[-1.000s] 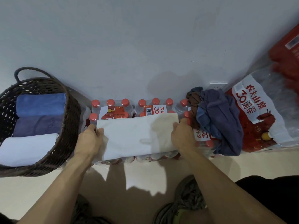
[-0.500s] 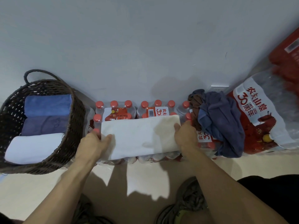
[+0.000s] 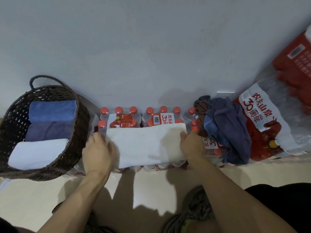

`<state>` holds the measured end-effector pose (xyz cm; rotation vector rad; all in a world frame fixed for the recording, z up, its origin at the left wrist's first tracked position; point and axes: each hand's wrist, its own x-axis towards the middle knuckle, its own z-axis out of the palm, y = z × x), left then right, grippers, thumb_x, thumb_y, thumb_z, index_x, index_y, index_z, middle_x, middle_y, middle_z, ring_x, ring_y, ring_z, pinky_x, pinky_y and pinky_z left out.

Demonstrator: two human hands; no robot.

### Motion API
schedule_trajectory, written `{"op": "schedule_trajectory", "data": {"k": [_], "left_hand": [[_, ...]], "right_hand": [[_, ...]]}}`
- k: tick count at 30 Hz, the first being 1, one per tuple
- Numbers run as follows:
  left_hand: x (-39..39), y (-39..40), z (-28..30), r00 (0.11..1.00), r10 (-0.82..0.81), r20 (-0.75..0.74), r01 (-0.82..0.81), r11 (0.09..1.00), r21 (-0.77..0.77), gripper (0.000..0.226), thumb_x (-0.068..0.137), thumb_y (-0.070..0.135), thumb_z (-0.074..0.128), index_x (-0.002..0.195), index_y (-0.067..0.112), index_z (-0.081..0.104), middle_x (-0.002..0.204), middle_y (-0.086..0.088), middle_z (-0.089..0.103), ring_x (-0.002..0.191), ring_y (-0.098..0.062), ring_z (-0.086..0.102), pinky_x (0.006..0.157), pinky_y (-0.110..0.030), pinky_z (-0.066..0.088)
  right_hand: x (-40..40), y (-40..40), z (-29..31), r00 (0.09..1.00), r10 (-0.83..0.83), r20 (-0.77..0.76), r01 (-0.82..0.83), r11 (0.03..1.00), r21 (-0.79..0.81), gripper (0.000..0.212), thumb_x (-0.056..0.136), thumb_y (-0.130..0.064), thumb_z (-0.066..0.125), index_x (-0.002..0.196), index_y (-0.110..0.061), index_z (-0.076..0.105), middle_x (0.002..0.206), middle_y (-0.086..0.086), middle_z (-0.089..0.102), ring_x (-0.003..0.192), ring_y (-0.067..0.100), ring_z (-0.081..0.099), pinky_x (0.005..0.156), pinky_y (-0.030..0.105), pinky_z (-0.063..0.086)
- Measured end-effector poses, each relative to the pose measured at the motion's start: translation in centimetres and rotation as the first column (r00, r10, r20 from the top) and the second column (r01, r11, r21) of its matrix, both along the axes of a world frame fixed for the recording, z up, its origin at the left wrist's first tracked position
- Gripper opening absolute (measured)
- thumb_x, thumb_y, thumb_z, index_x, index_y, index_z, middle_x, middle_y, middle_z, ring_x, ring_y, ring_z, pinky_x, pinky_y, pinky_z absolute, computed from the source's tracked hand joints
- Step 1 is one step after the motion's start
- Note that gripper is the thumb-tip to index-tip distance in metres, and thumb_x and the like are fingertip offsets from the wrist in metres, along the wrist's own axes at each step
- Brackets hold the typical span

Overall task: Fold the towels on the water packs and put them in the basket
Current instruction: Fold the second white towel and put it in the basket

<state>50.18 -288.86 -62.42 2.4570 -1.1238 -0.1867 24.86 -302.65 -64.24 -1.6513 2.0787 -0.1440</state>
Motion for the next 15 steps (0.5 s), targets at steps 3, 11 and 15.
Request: {"op": "schedule_trajectory", "data": {"k": [3, 11, 15], "left_hand": [[-1.6, -1.4, 0.6, 0.986, -0.16, -0.046, 0.139, 0.943, -0.304, 0.021, 0.087, 0.003, 0.056, 0.108, 0.003, 0.058, 0.107, -0.014, 0.056, 0.101, -0.033, 0.054, 0.09, -0.049, 0.045], [-2.7, -0.6, -3.5, 0.905, -0.423, 0.045, 0.409, 0.895, 0.178, 0.064, 0.098, 0.046, 0.01, 0.157, 0.021, 0.01, 0.164, -0.003, -0.006, 0.149, -0.014, -0.016, 0.12, -0.036, -0.015], [-3.1, -0.8, -3.2, 0.916, -0.398, 0.048, 0.381, 0.901, 0.206, 0.067, 0.095, 0.048, 0.004, 0.157, 0.022, 0.005, 0.163, -0.004, -0.01, 0.148, -0.017, -0.019, 0.121, -0.039, -0.013]], "right_hand": [[-0.1, -0.3, -0.3, 1.0, 0.002, -0.015, -0.001, 1.0, 0.031, 0.046, 0.1, -0.046, 0.04, 0.12, -0.006, 0.049, 0.111, 0.015, 0.061, 0.094, 0.029, 0.058, 0.073, 0.037, 0.041], [-0.9, 0.8, -1.3, 0.993, 0.012, 0.119, 0.009, 0.984, -0.178, 0.034, 0.099, -0.055, 0.036, 0.101, -0.022, 0.043, 0.077, -0.006, 0.055, 0.074, 0.019, 0.061, 0.068, 0.038, 0.053], [-1.1, 1.1, -1.7, 0.992, 0.013, 0.126, 0.02, 0.966, -0.258, 0.035, 0.098, -0.059, 0.032, 0.096, -0.026, 0.041, 0.072, -0.012, 0.049, 0.063, 0.008, 0.053, 0.062, 0.033, 0.048]]}}
